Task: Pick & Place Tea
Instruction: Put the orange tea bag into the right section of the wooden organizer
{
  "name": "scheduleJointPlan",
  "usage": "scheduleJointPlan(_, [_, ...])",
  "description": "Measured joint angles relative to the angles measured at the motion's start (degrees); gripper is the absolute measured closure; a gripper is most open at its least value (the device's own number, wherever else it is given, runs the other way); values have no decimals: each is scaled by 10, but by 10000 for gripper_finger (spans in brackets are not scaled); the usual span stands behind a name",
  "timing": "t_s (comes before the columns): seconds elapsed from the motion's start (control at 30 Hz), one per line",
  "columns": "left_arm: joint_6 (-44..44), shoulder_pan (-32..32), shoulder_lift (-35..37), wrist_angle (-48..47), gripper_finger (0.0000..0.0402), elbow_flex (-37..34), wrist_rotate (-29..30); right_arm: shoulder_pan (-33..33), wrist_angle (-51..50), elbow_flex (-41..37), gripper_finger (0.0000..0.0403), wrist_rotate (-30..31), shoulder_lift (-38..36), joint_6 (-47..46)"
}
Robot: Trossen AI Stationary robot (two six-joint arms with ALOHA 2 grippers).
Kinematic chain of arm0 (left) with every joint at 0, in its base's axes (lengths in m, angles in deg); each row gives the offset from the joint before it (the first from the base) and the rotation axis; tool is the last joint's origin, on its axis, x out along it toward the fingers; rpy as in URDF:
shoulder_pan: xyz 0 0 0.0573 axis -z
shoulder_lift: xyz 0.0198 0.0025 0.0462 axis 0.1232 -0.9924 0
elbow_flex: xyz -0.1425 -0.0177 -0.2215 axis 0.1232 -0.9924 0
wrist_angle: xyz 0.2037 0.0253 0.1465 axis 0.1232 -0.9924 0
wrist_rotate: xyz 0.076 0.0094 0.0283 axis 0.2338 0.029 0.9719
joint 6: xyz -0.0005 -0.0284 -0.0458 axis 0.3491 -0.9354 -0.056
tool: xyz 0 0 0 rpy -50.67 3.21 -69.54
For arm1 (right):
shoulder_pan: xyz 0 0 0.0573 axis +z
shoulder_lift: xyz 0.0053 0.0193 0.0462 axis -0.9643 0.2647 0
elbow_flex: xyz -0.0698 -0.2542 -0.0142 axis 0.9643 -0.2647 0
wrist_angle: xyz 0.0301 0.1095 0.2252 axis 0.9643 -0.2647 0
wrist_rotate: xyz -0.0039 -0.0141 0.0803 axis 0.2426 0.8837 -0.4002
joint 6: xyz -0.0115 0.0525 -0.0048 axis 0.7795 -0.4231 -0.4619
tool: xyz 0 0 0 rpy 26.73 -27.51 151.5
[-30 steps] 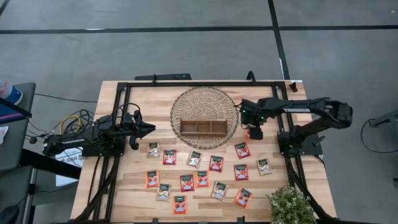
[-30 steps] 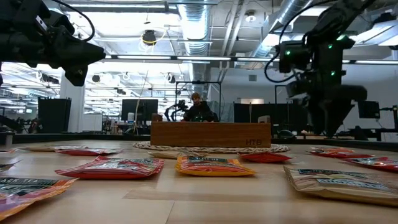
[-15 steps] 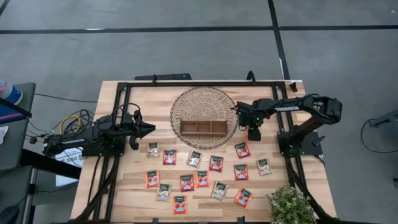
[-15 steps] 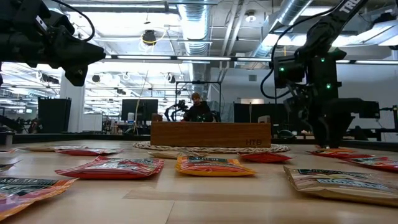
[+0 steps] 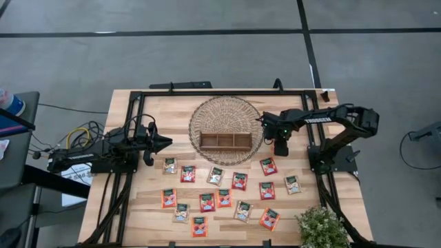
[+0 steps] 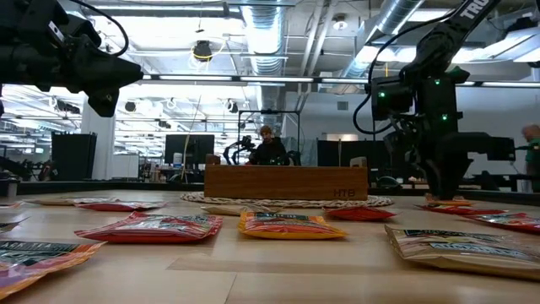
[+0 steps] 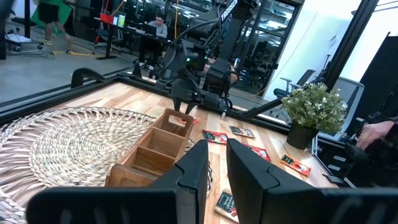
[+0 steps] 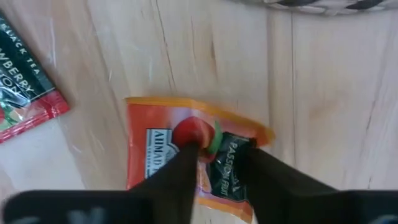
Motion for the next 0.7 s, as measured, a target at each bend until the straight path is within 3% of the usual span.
scheduleJointPlan(0.2, [0, 0, 0, 0, 351, 0, 0, 0, -2, 3, 394, -6, -11, 0])
scheduleJointPlan(0.7, [0, 0, 0, 1, 351, 0, 0, 24, -84, 61, 401, 25, -94, -70])
